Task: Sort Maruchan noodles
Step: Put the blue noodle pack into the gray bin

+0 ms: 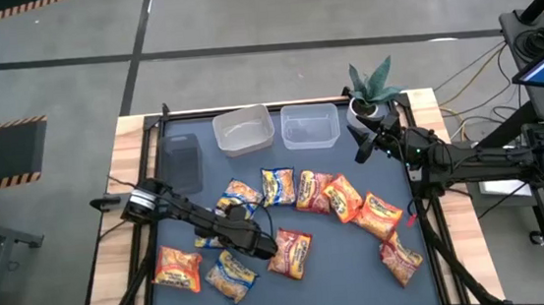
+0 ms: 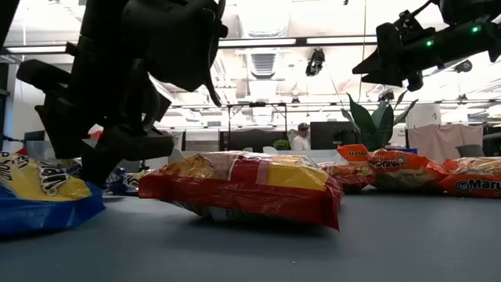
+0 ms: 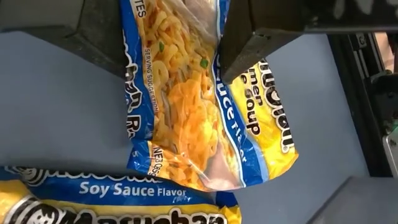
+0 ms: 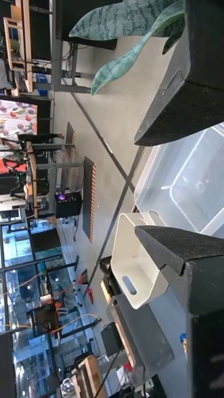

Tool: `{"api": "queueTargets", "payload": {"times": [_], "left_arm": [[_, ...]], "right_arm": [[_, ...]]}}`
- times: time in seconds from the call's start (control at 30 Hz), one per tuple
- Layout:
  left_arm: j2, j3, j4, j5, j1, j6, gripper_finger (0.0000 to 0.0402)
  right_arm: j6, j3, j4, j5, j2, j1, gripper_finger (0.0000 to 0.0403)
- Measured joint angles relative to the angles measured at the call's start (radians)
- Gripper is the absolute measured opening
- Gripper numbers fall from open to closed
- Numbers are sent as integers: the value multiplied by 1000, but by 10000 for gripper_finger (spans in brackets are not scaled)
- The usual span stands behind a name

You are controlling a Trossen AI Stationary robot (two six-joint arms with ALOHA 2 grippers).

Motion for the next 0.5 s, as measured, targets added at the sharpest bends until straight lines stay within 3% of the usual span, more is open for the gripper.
{"api": "queueTargets", "payload": {"times": [0.5], "left_arm": [[-24,-2,-14,-8,-1,4,178]], "right_arm": [[0,0,1,0,0,0,210]]}}
